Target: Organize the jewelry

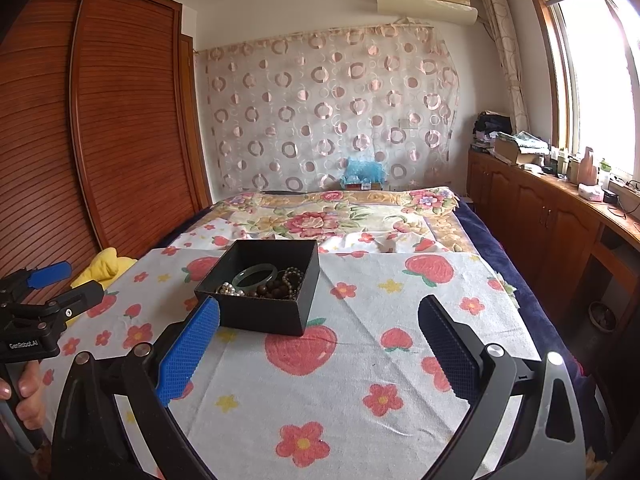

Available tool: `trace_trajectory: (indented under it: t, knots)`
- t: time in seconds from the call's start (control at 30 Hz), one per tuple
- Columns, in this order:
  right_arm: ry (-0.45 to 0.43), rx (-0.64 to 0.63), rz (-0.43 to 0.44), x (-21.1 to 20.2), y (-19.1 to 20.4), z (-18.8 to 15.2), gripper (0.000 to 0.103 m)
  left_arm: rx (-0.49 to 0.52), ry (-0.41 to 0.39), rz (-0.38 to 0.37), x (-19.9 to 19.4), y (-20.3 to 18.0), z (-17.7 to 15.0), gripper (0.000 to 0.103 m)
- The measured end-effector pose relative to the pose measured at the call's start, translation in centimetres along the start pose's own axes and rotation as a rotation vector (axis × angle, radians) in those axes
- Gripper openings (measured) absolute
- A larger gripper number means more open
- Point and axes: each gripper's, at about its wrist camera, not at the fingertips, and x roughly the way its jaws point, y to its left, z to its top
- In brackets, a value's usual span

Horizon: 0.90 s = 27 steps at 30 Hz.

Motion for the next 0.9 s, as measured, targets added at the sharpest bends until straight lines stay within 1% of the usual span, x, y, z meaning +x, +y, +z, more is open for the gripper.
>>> trace_trajectory:
  t: [0.9]
  knots:
    - [-0.003, 0.004, -0.001, -0.03, 0.06, -0.22, 0.100, -0.010, -0.005, 0.001, -0.58, -0.31, -0.24, 0.095]
